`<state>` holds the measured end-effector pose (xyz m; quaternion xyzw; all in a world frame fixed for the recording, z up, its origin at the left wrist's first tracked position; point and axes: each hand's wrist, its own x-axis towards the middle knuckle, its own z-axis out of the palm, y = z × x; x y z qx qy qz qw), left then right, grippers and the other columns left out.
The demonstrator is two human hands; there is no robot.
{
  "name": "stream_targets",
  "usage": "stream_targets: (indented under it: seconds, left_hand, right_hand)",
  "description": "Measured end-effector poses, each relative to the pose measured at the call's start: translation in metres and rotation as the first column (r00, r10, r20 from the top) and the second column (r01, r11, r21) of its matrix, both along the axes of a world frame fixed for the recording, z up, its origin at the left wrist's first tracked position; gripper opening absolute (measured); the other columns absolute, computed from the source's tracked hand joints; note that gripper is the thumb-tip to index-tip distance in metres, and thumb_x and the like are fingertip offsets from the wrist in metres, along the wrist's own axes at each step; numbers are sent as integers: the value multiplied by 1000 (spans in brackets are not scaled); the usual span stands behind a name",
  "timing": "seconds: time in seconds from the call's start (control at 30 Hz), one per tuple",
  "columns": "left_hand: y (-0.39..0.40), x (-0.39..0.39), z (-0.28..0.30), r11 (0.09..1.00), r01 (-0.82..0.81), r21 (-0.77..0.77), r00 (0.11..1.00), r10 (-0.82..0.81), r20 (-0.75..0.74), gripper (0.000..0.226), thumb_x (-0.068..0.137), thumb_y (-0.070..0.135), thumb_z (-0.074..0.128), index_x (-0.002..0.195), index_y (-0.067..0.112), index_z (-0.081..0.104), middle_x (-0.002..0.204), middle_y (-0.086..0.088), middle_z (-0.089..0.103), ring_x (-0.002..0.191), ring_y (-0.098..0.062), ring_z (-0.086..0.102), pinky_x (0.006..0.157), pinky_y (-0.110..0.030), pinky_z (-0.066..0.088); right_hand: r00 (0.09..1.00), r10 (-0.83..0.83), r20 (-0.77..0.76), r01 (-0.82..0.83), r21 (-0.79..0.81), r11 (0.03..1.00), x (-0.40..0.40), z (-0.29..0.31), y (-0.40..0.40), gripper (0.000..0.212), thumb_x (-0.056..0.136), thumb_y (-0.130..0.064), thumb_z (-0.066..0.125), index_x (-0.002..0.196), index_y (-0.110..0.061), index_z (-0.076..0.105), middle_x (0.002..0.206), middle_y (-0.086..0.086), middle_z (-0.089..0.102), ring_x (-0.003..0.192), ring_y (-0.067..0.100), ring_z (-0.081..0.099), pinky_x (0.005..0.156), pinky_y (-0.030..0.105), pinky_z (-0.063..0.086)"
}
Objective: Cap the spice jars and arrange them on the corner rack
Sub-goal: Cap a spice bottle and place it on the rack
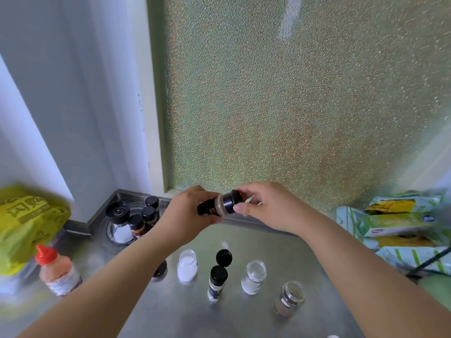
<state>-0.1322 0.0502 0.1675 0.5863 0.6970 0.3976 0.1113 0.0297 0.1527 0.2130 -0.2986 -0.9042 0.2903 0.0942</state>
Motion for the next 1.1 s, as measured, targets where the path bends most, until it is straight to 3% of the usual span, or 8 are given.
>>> stream_targets:
  seconds: [0.1, 0.2, 0.3, 0.6, 0.73, 0.87, 1.03, 1.1]
  left_hand:
    - [-3, -5, -3, 1000, 2, -5, 999, -2, 53, 39, 68, 19, 77, 103, 30, 67, 81, 0, 55, 77, -19, 57, 73, -28, 44]
    - [-2, -9, 2, 1000, 21, 15, 992, -23, 127, 37, 67, 24, 78, 101, 34, 66, 82, -6, 56, 77, -21, 57, 76, -32, 45]
    - [-1, -9, 6, 999, 32, 30, 993, -36, 115, 39, 66, 21, 79, 102, 31, 66, 79, 2, 54, 73, -15, 54, 70, -22, 40]
    - [-2, -1, -5, 991, 1, 136, 1000, 2, -18, 40, 67, 22, 75, 106, 25, 66, 78, 8, 52, 69, 2, 51, 64, -4, 36]
    - [-2, -2, -7, 994, -5, 111, 1000, 7, -19, 41, 67, 22, 77, 106, 25, 66, 78, 7, 52, 69, 2, 50, 64, -6, 37]
    - [-2, -7, 0, 999, -6, 51, 997, 2, 79, 41, 67, 23, 78, 106, 28, 66, 81, 2, 56, 74, -12, 56, 71, -21, 43]
    - [-10, -12, -8, 996, -60, 58, 994, 54, 100, 38, 67, 20, 78, 102, 30, 67, 86, -4, 61, 77, -18, 58, 73, -28, 45]
    - [-15, -15, -18, 995, -99, 33, 986, 93, 138, 38, 66, 20, 79, 100, 31, 67, 86, -3, 64, 79, -17, 60, 74, -29, 47]
  right_hand:
    - [999, 48, 18, -49, 61, 997, -5, 0, -1, 39, 88, -35, 59, 126, -30, 54, 103, -8, 65, 89, 11, 63, 77, 25, 45]
    - [997, 74, -17, -73, 42, 996, -9, 0, -2, 66, 79, -43, 67, 137, -40, 37, 125, -11, 52, 89, 5, 62, 80, 17, 44]
    - [993, 96, -68, -87, 135, 987, -15, -2, -3, 54, 78, -35, 71, 127, -35, 49, 112, -11, 58, 82, -2, 55, 72, 5, 39]
    - [996, 84, -38, -77, 157, 985, -18, -5, 2, 34, 80, -43, 64, 110, -30, 56, 95, -9, 64, 76, 4, 57, 68, 20, 44]
    - [996, 70, -63, -61, 129, 990, -17, -8, 3, 36, 79, -42, 67, 112, -33, 56, 96, -11, 64, 75, 1, 57, 71, 20, 45]
    - [993, 91, -82, -88, 35, 995, -15, -5, 0, 55, 76, -38, 72, 124, -44, 46, 111, -21, 56, 71, -8, 60, 68, 5, 42]
    - [987, 83, -138, -82, 9, 997, -29, -14, -2, 34, 82, -32, 66, 112, -37, 53, 98, -6, 69, 77, 13, 66, 76, 29, 53]
    - [989, 102, -108, -97, 52, 994, -38, -19, -4, 34, 80, -34, 68, 111, -35, 55, 95, -6, 69, 70, 4, 62, 72, 22, 50]
